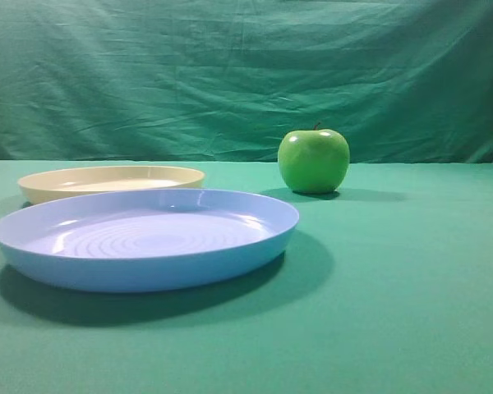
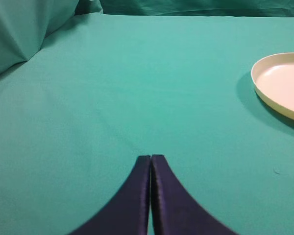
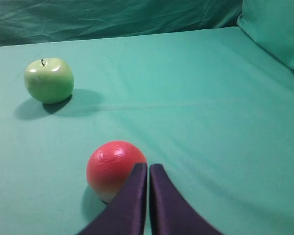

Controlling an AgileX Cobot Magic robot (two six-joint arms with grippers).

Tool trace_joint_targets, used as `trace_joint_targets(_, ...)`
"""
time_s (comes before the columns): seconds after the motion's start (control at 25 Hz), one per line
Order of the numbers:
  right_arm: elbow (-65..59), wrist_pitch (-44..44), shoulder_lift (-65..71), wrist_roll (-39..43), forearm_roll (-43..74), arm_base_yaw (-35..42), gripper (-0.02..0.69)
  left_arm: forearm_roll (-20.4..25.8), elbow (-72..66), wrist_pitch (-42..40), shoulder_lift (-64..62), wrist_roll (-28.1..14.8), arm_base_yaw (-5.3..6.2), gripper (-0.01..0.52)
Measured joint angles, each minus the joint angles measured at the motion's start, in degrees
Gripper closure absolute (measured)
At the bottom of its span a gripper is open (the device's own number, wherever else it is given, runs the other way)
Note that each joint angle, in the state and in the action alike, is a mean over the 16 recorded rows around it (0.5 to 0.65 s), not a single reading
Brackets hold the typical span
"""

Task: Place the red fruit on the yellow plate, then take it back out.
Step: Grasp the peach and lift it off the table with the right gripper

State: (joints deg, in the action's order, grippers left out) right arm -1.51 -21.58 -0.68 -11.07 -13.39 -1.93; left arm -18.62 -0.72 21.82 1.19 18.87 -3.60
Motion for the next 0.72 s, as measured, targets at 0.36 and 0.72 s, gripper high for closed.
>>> trace_joint_targets(0.36,0.0,0.0,0.0,0.0,0.0,0.0,0.665,0.0,0.0,0.0,0.0,0.0,0.0,0.514)
trace_joint_targets(0.72,0.0,0.0,0.0,0.0,0.0,0.0,0.665,0.0,0.0,0.0,0.0,0.0,0.0,0.514)
